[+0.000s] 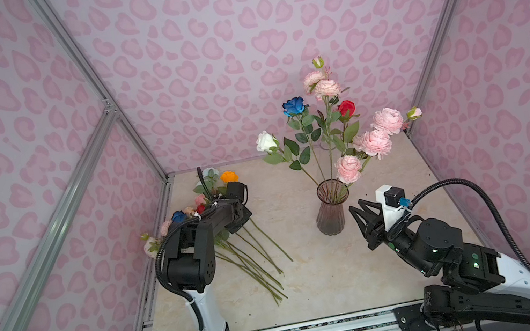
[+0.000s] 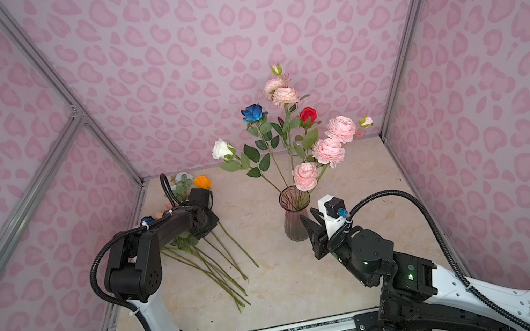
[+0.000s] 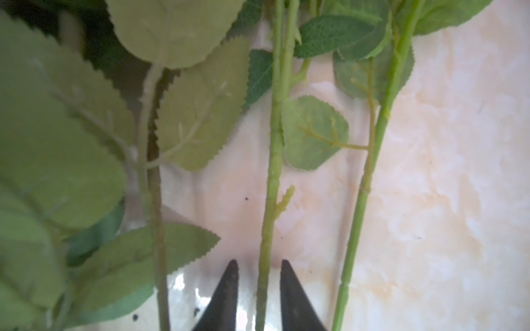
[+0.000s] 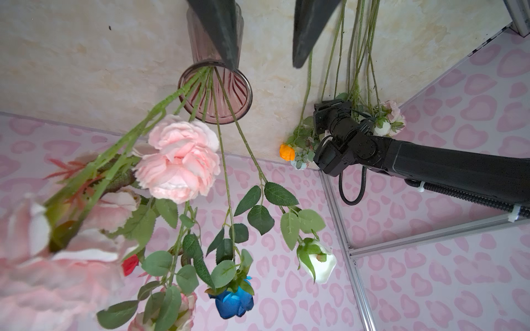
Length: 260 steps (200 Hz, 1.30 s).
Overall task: Arrange the flowers into the vase
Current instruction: 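Grasp the light-blue carnation stem with the left gripper and lift it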
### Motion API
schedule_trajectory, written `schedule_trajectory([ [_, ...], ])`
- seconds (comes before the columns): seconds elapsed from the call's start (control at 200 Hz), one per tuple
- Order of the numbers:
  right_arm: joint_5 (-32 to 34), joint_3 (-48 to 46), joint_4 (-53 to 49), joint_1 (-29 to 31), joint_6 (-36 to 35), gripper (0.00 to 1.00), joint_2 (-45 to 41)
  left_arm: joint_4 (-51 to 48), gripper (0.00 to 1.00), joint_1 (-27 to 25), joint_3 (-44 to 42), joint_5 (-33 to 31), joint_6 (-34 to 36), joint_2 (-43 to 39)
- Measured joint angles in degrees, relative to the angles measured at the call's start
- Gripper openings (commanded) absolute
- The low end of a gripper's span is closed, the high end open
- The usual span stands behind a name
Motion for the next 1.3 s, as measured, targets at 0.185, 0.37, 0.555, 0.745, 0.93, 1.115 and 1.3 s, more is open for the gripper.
schedule_trajectory([
  [0.185,0.44,0.00,0.02,-0.24,-0.02,0.33,0.02,-0.94,0.04,-1.25,1.77,-0.87,2.86,-0.70],
  [0.37,0.42,0.17,0.20,-0.42,0.00,0.33,0.81,-1.51,0.03,-3.15,4.02,-3.04,6.25,-9.33],
  [0.555,0.35,1.01,0.24,-0.50,0.20,0.33,2.25,-1.53,0.03,-5.16,6.64,-5.20,9.18,-16.85],
  [0.745,-0.11,2.80,0.20,-0.50,0.46,0.34,3.45,0.42,0.03,-7.56,4.02,-6.32,12.66,-28.81],
  [0.93,-1.60,5.25,0.17,-0.50,0.42,0.37,5.05,9.99,0.03,-10.01,-4.48,-3.37,18.71,-45.20],
  [1.115,-4.48,9.68,0.17,-0.39,0.09,0.42,9.86,22.56,0.03,-10.16,-9.99,10.25,25.03,-56.08],
  [1.3,-9.53,16.39,0.26,0.13,-0.07,0.46,17.44,30.01,0.03,-12.48,-12.68,25.22,28.61,-59.71],
])
